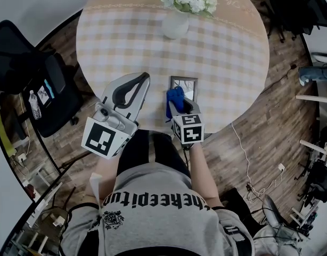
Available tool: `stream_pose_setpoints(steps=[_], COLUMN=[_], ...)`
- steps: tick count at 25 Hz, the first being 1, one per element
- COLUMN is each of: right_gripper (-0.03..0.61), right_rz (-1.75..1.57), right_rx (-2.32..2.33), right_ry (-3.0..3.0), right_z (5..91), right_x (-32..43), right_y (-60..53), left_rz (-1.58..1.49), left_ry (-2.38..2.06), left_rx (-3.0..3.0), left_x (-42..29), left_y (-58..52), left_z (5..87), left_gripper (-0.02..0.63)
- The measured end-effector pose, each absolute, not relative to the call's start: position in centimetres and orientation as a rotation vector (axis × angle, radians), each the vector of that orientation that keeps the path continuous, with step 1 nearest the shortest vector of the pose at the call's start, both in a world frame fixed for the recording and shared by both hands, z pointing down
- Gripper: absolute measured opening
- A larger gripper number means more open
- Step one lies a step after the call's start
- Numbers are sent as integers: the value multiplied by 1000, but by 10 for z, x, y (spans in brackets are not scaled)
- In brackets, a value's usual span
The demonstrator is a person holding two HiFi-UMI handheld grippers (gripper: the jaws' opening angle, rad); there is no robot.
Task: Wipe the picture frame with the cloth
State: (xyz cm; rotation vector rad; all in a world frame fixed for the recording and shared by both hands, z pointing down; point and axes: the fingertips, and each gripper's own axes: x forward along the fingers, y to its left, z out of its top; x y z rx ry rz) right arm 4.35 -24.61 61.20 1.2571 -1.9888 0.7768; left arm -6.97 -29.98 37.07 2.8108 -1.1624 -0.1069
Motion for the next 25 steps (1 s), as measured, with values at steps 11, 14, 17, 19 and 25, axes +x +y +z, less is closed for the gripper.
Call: stream_pose_setpoints(steps=[11, 14, 17, 19, 25], right_gripper=[141, 141, 141, 141, 141], right_rz=[756, 756, 754, 756, 751], right_rx=[1216, 1238, 1267, 1287, 1340], right_ry=[-2001, -1991, -1971, -1956, -1925], right_z=[614, 613, 613, 613, 611], right_x=[45, 55, 71, 83, 116], right_y=[-229, -229, -228, -227, -223], left_rz=[-155, -109, -125, -120, -125], left_ry=[-1207, -1210, -1229, -1228, -1230], left_rx=[2850, 2814, 2843, 2835, 2844], left_x=[-64, -63, -60, -57, -43], left_y=[-282, -277, -273, -269, -260], left_z=[360, 364, 359, 359, 355], left_gripper=[17, 17, 17, 17, 17])
